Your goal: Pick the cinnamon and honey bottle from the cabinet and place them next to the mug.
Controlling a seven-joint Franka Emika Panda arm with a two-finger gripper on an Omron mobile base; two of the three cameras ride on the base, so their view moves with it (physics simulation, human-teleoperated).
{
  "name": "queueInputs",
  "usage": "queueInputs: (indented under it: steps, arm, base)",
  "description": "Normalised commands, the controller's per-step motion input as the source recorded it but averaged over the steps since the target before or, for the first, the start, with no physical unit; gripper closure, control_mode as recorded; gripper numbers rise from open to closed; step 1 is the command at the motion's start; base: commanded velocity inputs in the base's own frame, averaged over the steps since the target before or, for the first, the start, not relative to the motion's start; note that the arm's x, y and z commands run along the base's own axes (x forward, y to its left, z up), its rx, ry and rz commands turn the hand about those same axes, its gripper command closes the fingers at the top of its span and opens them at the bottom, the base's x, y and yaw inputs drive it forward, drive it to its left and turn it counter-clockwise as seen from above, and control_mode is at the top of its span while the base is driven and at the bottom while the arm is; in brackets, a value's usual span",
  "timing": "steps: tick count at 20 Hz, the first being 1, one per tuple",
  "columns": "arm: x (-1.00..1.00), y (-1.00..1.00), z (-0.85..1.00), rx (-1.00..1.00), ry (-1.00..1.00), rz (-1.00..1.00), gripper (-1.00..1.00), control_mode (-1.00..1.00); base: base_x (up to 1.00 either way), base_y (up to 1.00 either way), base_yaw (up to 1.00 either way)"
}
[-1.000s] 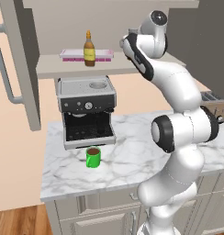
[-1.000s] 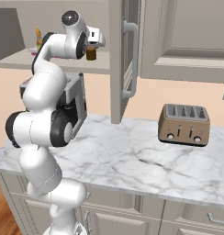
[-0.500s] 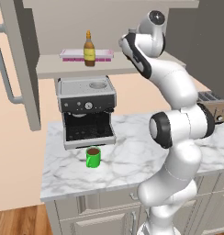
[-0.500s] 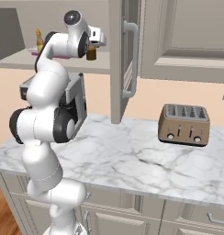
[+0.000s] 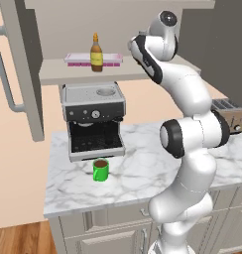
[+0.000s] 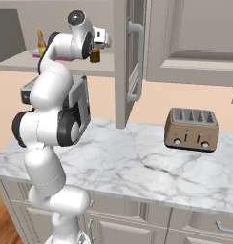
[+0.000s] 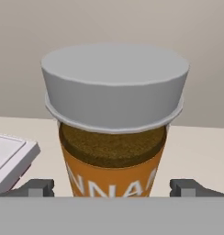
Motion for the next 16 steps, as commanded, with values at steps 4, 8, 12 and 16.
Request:
queueInputs:
  steps: [4,8,12,16]
  arm:
    - [0.06,0.00,0.00,0.00,0.00,0.00,-1.00,-1.00]
    - [0.02,0.00,0.00,0.00,0.00,0.00,-1.00,-1.00]
    - [0.00,0.00,0.00,0.00,0.00,0.00,-1.00,-1.00]
    - [0.00,0.00,0.00,0.00,0.00,0.00,1.00,-1.00]
  base:
    - [0.00,0.00,0.00]
    - [0.00,0.00,0.00]
    - [0.00,0.00,0.00]
    - [0.00,0.00,0.00]
